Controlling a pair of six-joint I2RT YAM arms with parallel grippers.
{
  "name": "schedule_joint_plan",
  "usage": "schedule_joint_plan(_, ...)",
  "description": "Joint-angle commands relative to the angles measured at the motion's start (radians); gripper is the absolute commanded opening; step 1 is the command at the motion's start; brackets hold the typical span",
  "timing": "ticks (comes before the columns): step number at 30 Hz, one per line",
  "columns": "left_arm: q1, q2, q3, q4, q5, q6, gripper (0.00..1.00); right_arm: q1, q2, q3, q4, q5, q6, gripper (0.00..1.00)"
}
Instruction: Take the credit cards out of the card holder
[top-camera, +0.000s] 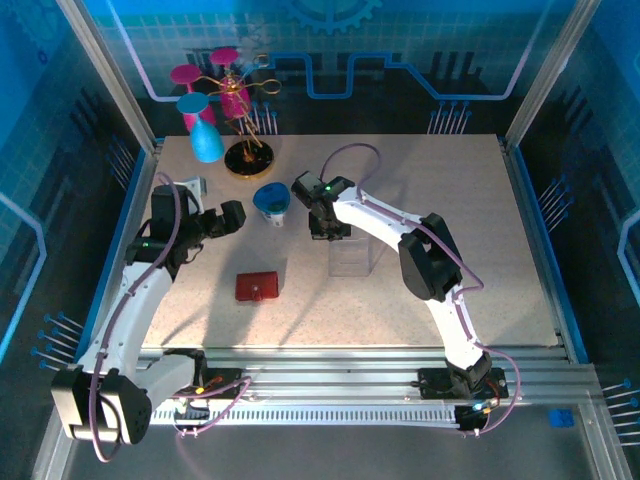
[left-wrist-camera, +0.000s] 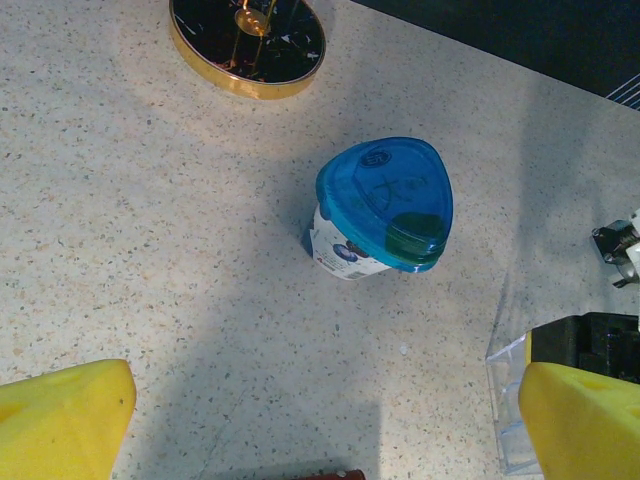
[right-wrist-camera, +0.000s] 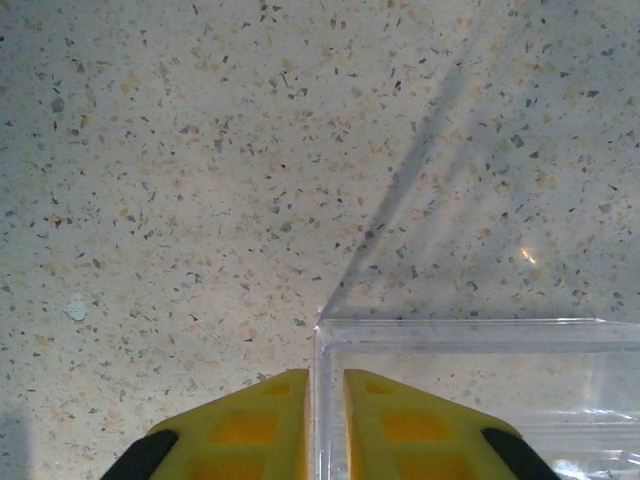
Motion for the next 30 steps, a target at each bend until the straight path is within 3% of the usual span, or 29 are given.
schedule_joint_plan(1,-0.007,0.009,-0.011,0.004,0.004,-0.015,0.99,-0.008,-0.03,0.012,0.003,0.01,-0.013,0.2)
schedule_joint_plan(6,-0.01,0.025,-0.012,-0.023,0.013,-0.028,0.99,-0.009,-0.081,-0.016,0.022,0.0,-0.045,0.23)
schedule_joint_plan(14,-0.018,0.077,-0.082,-0.022,0.135,-0.128,0.96,-0.027,-0.203,-0.114,0.097,-0.151,-0.182,0.28)
schedule_joint_plan(20,-0.034,0.137,-0.154,0.001,0.185,-0.198,0.93,-0.048,-0.356,-0.319,0.206,-0.304,-0.261,0.34)
schedule_joint_plan(24,-0.045,0.184,-0.2,0.027,0.207,-0.229,0.9,-0.058,-0.472,-0.501,0.294,-0.397,-0.284,0.48)
schedule_joint_plan(30,-0.053,0.277,-0.187,0.021,0.238,-0.202,0.87,-0.059,-0.562,-0.723,0.368,-0.533,-0.282,0.56)
